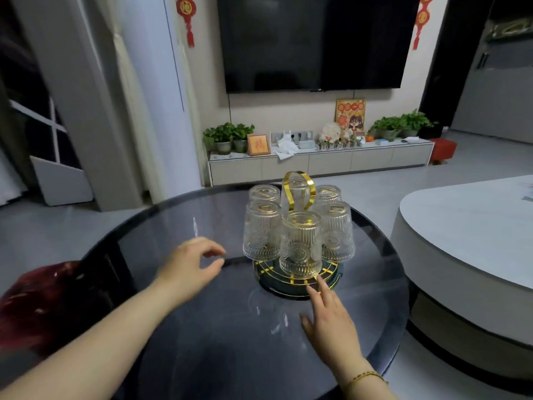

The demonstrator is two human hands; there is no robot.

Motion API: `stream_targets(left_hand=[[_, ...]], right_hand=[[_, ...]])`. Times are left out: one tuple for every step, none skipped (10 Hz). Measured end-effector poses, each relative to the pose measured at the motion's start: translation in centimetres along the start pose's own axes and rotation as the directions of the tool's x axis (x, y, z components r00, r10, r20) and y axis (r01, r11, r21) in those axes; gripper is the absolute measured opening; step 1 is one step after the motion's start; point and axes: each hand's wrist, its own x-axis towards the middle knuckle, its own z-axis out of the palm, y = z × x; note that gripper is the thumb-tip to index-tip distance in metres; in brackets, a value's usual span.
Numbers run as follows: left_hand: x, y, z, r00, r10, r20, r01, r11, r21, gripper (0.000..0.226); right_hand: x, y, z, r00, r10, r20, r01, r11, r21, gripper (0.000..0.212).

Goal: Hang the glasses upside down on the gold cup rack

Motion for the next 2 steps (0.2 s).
stream_targets(left_hand=[[-4.5,-4.7,1.2,0.974,-0.223,-0.039,0.222,0.974,-0.042,0.013],[-7.4,-7.3,2.1,0.935,-0.351,-0.056,0.354,0.935,0.035,0.019]], right_hand=[[-0.5,-1.8,-0.2,0.988,-0.082,-0.128,0.063,0.987,-0.149,0.053],[-0.9,-4.6,0.4,0.986,-0.111,-0.121,0.079,0.967,-0.243,0.046]])
